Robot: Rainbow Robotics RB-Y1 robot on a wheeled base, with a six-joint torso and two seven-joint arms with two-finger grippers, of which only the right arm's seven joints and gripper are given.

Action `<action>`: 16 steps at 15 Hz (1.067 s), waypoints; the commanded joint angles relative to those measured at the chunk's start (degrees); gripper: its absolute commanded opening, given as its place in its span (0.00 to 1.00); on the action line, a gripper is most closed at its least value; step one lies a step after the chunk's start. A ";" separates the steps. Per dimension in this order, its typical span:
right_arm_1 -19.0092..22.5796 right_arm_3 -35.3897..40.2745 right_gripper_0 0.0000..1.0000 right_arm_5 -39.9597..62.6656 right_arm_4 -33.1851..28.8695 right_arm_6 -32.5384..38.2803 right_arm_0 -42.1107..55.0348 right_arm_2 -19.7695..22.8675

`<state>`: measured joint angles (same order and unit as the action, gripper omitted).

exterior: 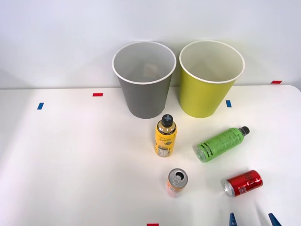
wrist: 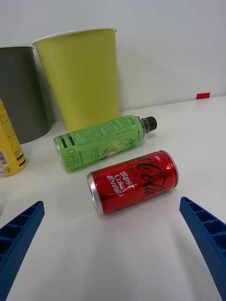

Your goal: Put cans in the gray bin, plastic bottles in the light green bin

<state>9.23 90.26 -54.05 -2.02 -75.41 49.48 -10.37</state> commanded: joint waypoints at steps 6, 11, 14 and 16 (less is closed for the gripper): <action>0.00 0.00 1.00 0.00 0.00 0.00 0.00 0.00; 0.00 0.00 1.00 0.00 0.00 0.00 0.00 0.00; 0.00 0.00 1.00 0.00 0.00 0.00 0.00 0.00; 0.00 0.00 1.00 0.00 0.00 0.00 0.00 0.00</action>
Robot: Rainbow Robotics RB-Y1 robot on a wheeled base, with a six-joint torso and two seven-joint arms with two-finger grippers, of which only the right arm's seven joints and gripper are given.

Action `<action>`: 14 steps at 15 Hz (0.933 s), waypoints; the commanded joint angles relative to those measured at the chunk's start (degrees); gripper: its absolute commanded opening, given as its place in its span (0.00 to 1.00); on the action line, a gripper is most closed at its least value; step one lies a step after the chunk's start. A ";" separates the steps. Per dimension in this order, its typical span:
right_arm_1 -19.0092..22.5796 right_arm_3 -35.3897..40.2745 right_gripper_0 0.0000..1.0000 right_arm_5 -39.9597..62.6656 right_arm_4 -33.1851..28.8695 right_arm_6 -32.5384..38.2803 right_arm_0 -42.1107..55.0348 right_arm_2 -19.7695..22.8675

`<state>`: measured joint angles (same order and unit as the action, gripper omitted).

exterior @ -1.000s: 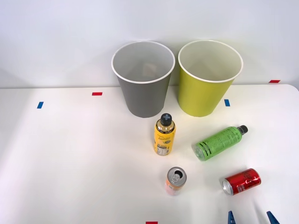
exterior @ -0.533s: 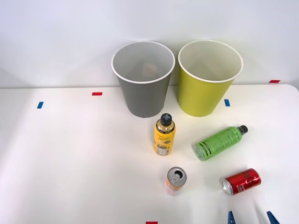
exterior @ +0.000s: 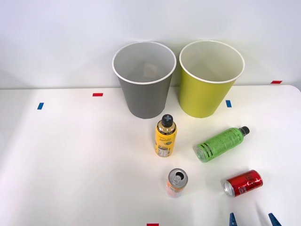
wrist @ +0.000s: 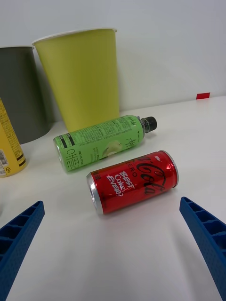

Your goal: Put cans in the gray bin, plastic bottles in the light green bin

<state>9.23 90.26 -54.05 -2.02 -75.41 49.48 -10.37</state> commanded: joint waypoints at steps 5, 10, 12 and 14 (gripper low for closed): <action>0.00 0.00 1.00 0.00 0.00 0.00 0.00 0.00; 0.00 0.00 1.00 0.00 0.00 0.00 0.00 0.00; 0.00 0.00 1.00 0.00 0.00 0.00 0.00 0.00; 0.00 0.00 1.00 0.00 0.00 0.00 0.00 0.00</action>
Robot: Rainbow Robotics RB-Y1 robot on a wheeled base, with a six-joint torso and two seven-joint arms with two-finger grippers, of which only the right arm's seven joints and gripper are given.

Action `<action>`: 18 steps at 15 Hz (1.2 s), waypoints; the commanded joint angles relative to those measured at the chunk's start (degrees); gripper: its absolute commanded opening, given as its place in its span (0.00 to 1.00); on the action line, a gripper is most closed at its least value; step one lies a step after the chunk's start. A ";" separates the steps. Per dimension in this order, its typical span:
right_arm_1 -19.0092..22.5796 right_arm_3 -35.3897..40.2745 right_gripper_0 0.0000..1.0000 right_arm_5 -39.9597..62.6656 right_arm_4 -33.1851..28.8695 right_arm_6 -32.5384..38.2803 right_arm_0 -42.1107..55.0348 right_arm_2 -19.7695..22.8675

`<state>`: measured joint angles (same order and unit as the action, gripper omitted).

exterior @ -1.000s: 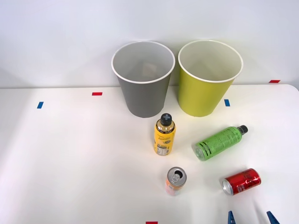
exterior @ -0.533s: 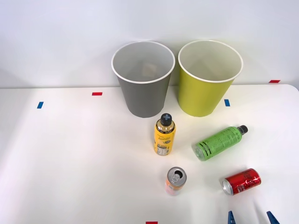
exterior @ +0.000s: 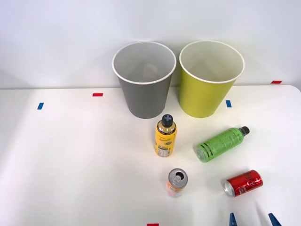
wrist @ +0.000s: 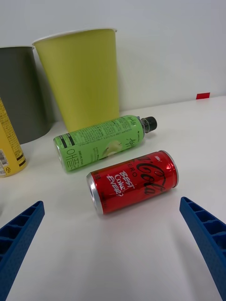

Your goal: Put cans in the gray bin, plastic bottles in the light green bin

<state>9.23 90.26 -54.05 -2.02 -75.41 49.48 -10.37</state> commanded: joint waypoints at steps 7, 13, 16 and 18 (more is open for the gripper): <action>0.62 -0.44 1.00 0.18 2.81 -0.44 -0.18 -0.35; 4.39 18.46 1.00 19.16 8.09 -0.18 4.66 0.18; 6.06 32.26 1.00 37.09 14.24 -0.09 8.17 1.05; 6.33 37.53 1.00 46.05 17.49 0.09 8.35 3.16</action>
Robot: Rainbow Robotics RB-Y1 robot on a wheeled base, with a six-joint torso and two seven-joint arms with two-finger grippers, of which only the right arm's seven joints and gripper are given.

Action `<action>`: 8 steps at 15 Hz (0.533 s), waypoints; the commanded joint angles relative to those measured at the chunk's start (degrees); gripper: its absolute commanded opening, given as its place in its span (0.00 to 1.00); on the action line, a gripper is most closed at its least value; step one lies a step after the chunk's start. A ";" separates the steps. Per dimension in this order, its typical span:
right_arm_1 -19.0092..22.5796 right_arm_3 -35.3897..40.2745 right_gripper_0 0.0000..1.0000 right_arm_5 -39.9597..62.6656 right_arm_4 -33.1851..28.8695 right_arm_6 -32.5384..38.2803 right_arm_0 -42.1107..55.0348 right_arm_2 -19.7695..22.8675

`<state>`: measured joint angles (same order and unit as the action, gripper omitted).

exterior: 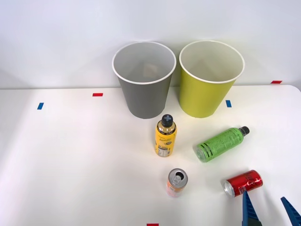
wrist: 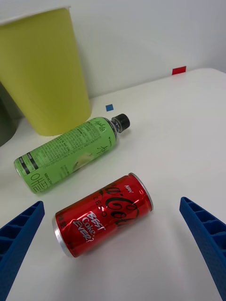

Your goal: Put cans in the gray bin, plastic bottles in the light green bin

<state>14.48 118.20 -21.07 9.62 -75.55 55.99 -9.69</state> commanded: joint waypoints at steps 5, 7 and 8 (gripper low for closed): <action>0.90 22.87 1.00 41.90 14.82 5.68 0.43 11.36; 0.90 26.12 1.00 52.27 15.08 13.67 -1.59 14.00; 0.81 26.73 1.00 55.43 14.99 17.28 -2.82 14.61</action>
<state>15.40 141.83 27.85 23.75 -64.82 55.38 2.32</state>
